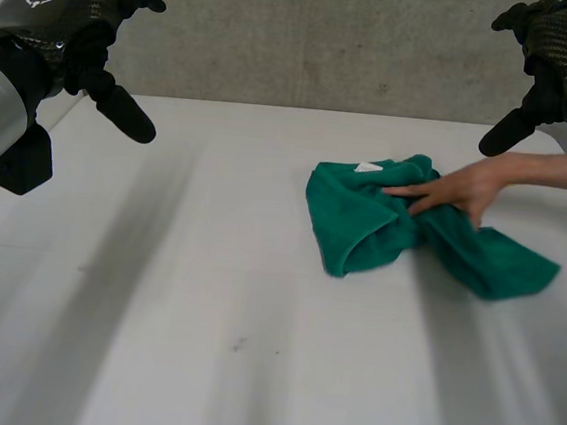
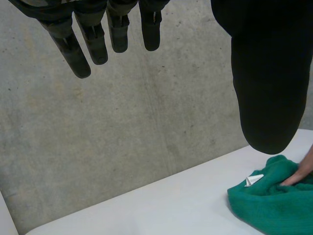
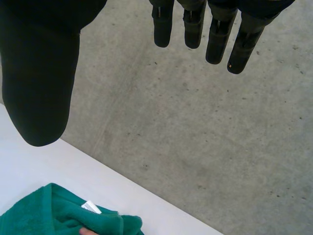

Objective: Fold the towel.

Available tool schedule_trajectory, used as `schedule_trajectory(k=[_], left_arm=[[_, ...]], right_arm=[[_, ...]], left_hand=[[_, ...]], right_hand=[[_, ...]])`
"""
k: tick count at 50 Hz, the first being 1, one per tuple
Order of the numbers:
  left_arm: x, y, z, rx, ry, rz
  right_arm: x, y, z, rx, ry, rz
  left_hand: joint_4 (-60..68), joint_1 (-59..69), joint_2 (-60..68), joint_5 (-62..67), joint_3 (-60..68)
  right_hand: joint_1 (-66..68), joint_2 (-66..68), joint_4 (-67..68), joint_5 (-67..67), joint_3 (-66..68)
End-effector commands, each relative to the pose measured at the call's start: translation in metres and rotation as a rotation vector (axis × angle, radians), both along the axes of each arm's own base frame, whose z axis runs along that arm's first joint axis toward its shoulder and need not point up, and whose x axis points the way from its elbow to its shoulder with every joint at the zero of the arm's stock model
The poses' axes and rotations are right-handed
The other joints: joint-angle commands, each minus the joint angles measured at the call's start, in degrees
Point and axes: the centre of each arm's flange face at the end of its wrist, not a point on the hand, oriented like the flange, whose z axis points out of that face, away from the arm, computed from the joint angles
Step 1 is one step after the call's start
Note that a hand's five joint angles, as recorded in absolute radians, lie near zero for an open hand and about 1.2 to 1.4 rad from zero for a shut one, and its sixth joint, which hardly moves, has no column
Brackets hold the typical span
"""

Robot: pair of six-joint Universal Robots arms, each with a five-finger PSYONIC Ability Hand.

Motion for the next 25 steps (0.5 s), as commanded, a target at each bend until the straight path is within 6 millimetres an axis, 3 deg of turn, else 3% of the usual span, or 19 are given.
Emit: schedule_trajectory(k=[1,25], left_arm=[[0.0000,-0.0001,-0.0001,0.000,0.000,0.000],[-0.0011,-0.0012,-0.0044,-0.005,0.000,-0.002]], right_arm=[[0.0009,0.0008,0.0001,-0.002,0.002,0.012],[0.0019,0.0018,-0.0025,0.005,0.004,0.018]], left_hand=[[-1.92,-3.07,-1.78,-2.77,-2.55],[-1.92,-3.07,-1.78,-2.77,-2.55]], right_hand=[[-0.26,-2.75,-3.36,-3.77,-2.14],[-0.26,-2.75,-3.36,-3.77,-2.14]])
